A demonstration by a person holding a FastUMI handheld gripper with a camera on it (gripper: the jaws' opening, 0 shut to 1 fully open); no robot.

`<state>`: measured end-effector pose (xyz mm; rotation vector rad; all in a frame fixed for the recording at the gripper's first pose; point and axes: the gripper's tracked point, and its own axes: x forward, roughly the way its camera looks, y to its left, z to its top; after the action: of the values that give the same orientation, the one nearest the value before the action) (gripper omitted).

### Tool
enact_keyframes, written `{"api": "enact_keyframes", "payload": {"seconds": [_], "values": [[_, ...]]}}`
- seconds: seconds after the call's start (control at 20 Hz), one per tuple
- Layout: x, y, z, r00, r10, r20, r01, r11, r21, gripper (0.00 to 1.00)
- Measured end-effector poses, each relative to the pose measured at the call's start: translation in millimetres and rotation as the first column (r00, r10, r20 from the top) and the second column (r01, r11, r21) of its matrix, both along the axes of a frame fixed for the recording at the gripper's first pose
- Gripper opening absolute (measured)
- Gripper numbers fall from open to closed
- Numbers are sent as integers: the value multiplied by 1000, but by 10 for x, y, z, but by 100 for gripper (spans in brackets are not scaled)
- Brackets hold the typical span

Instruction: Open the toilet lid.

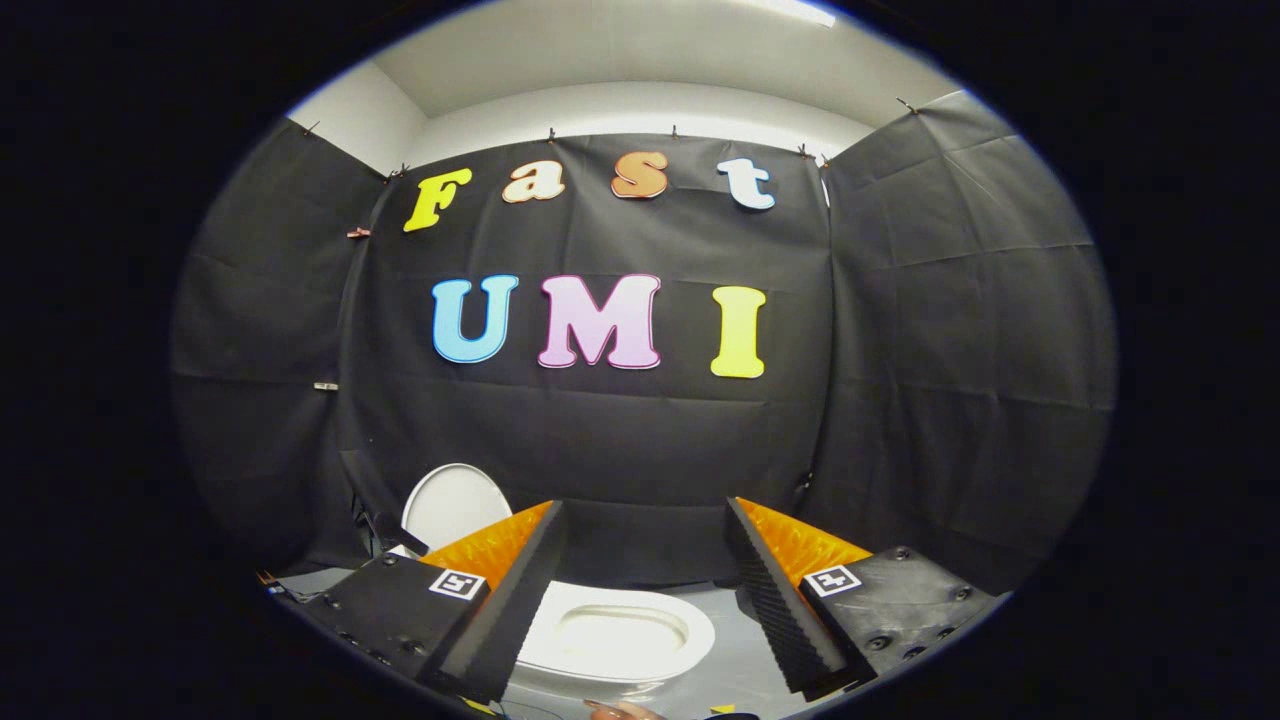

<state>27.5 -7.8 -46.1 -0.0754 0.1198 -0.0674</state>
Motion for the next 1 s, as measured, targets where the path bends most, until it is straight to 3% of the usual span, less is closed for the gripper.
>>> {"api": "enact_keyframes", "payload": {"seconds": [0.4, 1.0], "values": [[-26, -367, 143, 999, -29, 17, 29, 998, 49, 99], [-16, -252, 42, 1000, 14, -19, -13, 999, 50, 100]]}}
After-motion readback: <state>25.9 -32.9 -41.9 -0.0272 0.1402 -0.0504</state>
